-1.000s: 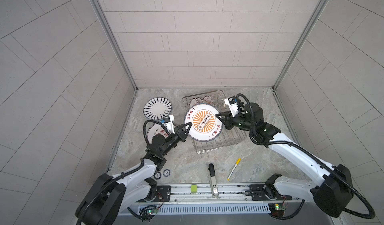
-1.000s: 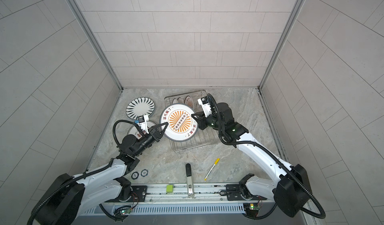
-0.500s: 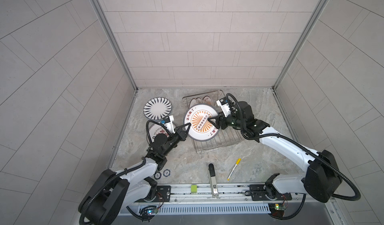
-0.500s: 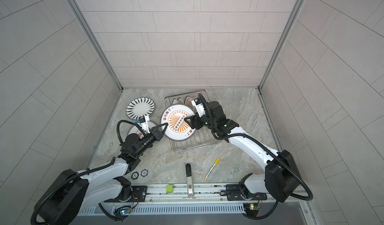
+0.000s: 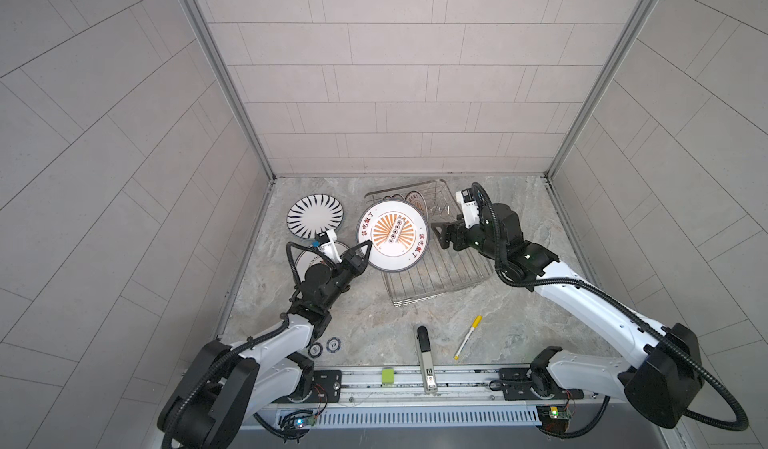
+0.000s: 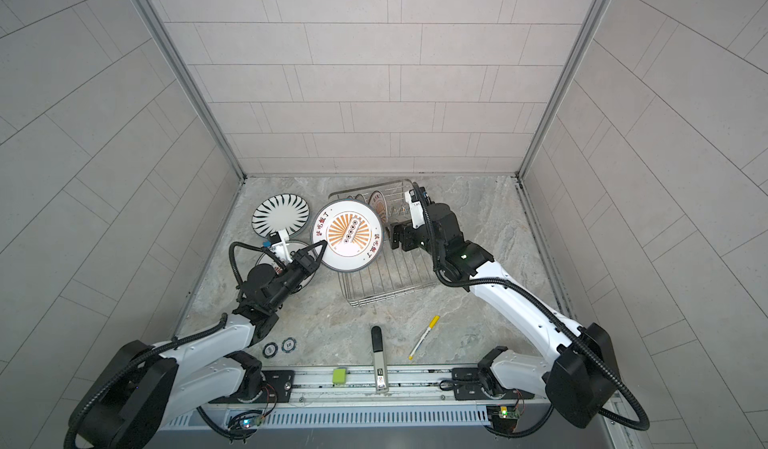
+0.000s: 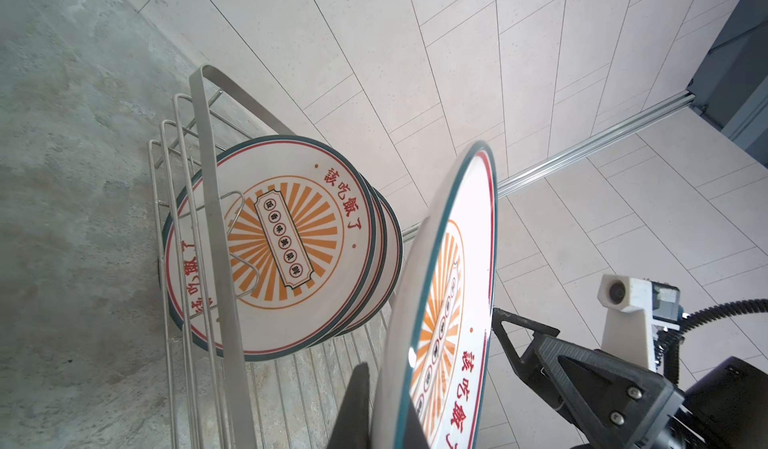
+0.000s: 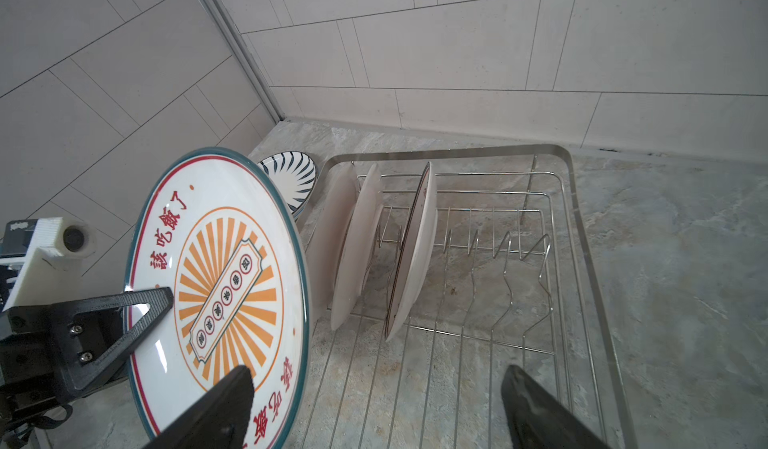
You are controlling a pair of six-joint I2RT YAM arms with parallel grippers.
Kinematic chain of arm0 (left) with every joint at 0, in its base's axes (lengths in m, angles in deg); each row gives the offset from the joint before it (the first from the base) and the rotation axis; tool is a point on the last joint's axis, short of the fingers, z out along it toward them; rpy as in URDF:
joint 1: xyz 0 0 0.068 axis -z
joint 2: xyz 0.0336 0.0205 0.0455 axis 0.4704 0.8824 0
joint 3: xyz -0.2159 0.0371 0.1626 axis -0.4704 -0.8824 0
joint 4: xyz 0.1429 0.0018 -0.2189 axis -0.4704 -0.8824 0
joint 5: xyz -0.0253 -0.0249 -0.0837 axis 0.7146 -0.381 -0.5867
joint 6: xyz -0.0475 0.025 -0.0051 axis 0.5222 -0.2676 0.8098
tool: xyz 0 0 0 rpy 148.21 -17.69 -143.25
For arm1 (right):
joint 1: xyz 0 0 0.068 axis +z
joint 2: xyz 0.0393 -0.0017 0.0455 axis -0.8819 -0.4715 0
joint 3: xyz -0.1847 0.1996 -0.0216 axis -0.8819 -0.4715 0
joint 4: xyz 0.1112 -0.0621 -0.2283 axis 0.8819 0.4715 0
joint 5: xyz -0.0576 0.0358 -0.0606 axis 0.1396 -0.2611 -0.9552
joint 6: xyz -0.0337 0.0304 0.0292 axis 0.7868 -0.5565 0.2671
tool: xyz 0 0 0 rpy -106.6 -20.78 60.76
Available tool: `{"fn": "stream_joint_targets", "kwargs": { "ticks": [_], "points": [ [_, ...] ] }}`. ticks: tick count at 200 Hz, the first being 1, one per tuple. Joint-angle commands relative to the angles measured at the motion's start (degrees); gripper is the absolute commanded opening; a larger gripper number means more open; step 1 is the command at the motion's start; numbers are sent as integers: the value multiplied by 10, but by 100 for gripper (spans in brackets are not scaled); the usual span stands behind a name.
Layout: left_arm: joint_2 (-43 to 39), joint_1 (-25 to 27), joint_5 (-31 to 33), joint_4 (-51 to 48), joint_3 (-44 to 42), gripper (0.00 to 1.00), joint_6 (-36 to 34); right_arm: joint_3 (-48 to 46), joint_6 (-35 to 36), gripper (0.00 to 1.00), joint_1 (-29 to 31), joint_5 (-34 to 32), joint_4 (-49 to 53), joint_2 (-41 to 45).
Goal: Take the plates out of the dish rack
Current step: 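Carry the sunburst plate onto the red-text stack with the left gripper while the right withdraws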
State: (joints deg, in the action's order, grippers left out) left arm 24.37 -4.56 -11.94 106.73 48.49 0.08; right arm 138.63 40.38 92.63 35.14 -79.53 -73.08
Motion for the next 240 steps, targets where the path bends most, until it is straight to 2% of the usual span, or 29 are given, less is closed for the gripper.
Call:
{"fn": "stream_joint_targets", "kwargs": {
  "ticks": [1, 13, 63, 109, 138, 174, 193, 240],
  "points": [
    [-22, -13, 10, 17, 22, 0, 30, -7, 5, 96, 5, -22, 8, 22],
    [-30, -16, 11, 13, 24, 0, 38, -7, 8, 96, 10, -20, 7, 25],
    [-108, -21, 95, -91, 10, 0, 72, 14, 33, 96, 62, -26, 7, 1],
    [-221, -23, 187, -309, 34, 0, 93, 52, 23, 95, 111, -21, -7, -50],
    [-264, -58, 186, -329, 22, 0, 116, 77, 39, 94, 148, -36, -7, -81],
    [-297, -77, 216, -407, 29, 0, 133, 113, 68, 93, 195, -26, 1, -121],
    [-307, -87, 225, -394, 5, 0, 160, 126, 89, 93, 218, -20, -3, -136],
    [-340, -133, 242, -451, -20, 0, 192, 172, 97, 92, 232, -10, 22, -180]
  ]
}}
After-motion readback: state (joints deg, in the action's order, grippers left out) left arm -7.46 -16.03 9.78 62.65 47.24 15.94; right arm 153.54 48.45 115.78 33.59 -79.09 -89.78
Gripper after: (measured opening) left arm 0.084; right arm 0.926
